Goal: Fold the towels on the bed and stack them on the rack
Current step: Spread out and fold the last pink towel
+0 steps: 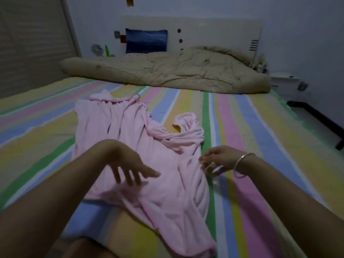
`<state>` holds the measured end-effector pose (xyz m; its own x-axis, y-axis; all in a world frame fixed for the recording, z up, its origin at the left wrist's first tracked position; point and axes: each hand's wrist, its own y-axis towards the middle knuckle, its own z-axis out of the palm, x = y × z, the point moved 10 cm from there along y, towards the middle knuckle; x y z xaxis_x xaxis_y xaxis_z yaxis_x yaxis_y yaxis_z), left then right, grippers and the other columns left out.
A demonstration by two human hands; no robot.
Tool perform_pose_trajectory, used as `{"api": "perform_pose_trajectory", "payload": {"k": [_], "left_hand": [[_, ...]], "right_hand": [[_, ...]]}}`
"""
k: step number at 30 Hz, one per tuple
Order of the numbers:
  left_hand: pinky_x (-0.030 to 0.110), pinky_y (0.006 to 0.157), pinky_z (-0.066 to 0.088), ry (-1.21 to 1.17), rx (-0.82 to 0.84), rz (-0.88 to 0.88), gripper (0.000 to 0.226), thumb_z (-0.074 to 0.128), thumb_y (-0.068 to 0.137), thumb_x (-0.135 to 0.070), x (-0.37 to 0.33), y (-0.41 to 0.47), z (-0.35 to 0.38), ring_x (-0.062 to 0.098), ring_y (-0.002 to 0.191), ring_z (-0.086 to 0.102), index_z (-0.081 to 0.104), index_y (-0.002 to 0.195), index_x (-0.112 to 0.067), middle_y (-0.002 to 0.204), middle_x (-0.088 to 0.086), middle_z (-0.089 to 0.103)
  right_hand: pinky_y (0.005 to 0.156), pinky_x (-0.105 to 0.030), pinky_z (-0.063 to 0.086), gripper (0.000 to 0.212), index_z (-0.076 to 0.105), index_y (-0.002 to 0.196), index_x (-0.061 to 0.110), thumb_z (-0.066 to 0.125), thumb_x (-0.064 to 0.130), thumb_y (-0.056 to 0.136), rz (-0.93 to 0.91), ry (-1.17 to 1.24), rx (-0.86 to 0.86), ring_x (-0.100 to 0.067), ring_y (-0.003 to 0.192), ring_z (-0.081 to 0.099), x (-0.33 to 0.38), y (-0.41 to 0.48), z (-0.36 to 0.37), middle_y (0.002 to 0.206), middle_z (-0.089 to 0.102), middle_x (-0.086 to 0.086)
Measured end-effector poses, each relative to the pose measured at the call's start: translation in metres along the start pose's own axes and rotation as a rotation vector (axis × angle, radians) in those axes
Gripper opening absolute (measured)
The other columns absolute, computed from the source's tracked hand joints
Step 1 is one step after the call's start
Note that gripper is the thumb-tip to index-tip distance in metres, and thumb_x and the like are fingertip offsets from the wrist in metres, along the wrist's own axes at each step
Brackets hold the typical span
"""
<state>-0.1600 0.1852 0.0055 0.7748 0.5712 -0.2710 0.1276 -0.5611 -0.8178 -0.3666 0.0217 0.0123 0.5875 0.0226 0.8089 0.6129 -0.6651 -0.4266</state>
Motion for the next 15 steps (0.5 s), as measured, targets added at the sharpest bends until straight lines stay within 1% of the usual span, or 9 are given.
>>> {"api": "perform_pose_trajectory", "payload": {"k": [1, 2, 4, 6, 8, 10, 11, 13, 15], "left_hand": [[0.034, 0.088, 0.053, -0.051, -0.096, 0.052, 0.061, 0.062, 0.074, -0.07, -0.009, 0.009, -0.016, 0.014, 0.097, 0.066, 0.066, 0.112, -0.023, 0.107, -0.005, 0.069], [0.033, 0.084, 0.054, -0.047, -0.248, 0.098, 0.056, 0.06, 0.08, -0.066, -0.016, 0.017, -0.03, 0.014, 0.094, 0.067, 0.067, 0.111, -0.019, 0.105, -0.003, 0.07], [0.032, 0.088, 0.052, 0.101, -0.637, 0.19, 0.044, 0.059, 0.089, -0.052, -0.037, 0.031, -0.067, 0.017, 0.1, 0.065, 0.065, 0.116, -0.018, 0.115, 0.0, 0.068], [0.034, 0.095, 0.046, 0.194, -0.927, 0.276, 0.044, 0.057, 0.091, -0.041, -0.057, 0.048, -0.086, 0.021, 0.116, 0.057, 0.051, 0.131, -0.024, 0.134, -0.001, 0.055], [0.036, 0.096, 0.044, 0.109, -0.991, 0.337, 0.054, 0.052, 0.092, -0.031, -0.068, 0.073, -0.095, 0.025, 0.123, 0.053, 0.035, 0.143, -0.025, 0.146, 0.0, 0.044], [0.037, 0.095, 0.044, 0.077, -0.988, 0.339, 0.06, 0.052, 0.089, -0.03, -0.077, 0.096, -0.1, 0.025, 0.123, 0.052, 0.032, 0.146, -0.026, 0.147, -0.002, 0.044], [0.036, 0.091, 0.045, 0.069, -0.995, 0.336, 0.056, 0.051, 0.086, -0.032, -0.081, 0.106, -0.107, 0.025, 0.12, 0.054, 0.041, 0.14, -0.026, 0.14, -0.001, 0.051], [0.033, 0.08, 0.047, 0.059, -0.983, 0.303, 0.032, 0.053, 0.082, -0.03, -0.081, 0.118, -0.126, 0.028, 0.108, 0.06, 0.061, 0.111, -0.021, 0.116, 0.004, 0.065], [0.029, 0.073, 0.045, 0.033, -1.015, 0.202, 0.017, 0.06, 0.079, -0.022, -0.073, 0.12, -0.168, 0.031, 0.098, 0.062, 0.067, 0.09, -0.013, 0.101, 0.01, 0.068]], "right_hand": [[0.053, -0.024, 0.051, 0.019, 0.061, 0.111, 0.003, 0.054, 0.006, 0.094, -0.006, -0.012, -0.134, -0.013, 0.054, 0.061, -0.006, 0.025, -0.018, 0.082, 0.062, -0.016], [0.056, -0.026, 0.051, 0.027, 0.057, 0.118, 0.003, 0.055, 0.005, 0.092, -0.007, -0.126, -0.266, -0.015, 0.058, 0.061, -0.014, 0.041, -0.036, 0.088, 0.061, -0.018], [0.08, -0.032, 0.05, 0.044, 0.049, 0.13, 0.011, 0.059, 0.013, 0.087, -0.01, -0.504, -0.435, -0.026, 0.092, 0.062, -0.017, 0.073, -0.06, 0.115, 0.059, -0.017], [0.092, -0.035, 0.045, 0.055, 0.042, 0.137, 0.018, 0.057, 0.015, 0.084, -0.045, -0.695, -0.51, -0.033, 0.115, 0.052, -0.009, 0.099, -0.067, 0.127, 0.051, -0.016], [0.096, -0.039, 0.043, 0.059, 0.036, 0.141, 0.024, 0.053, 0.016, 0.085, -0.118, -0.699, -0.523, -0.036, 0.119, 0.046, 0.0, 0.123, -0.067, 0.127, 0.046, -0.016], [0.097, -0.039, 0.043, 0.053, 0.041, 0.139, 0.031, 0.049, 0.02, 0.087, -0.217, -0.707, -0.514, -0.035, 0.117, 0.047, 0.011, 0.142, -0.064, 0.126, 0.046, -0.014], [0.096, -0.038, 0.044, 0.046, 0.049, 0.133, 0.031, 0.049, 0.023, 0.088, -0.267, -0.718, -0.514, -0.033, 0.116, 0.049, 0.019, 0.15, -0.066, 0.125, 0.048, -0.012], [0.089, -0.033, 0.045, 0.032, 0.063, 0.116, 0.025, 0.049, 0.029, 0.087, -0.281, -0.797, -0.49, -0.03, 0.111, 0.056, 0.029, 0.16, -0.072, 0.121, 0.053, -0.01], [0.081, -0.031, 0.045, 0.033, 0.069, 0.097, 0.018, 0.046, 0.036, 0.083, -0.255, -0.842, -0.391, -0.029, 0.102, 0.062, 0.046, 0.173, -0.086, 0.112, 0.064, -0.014]]}}
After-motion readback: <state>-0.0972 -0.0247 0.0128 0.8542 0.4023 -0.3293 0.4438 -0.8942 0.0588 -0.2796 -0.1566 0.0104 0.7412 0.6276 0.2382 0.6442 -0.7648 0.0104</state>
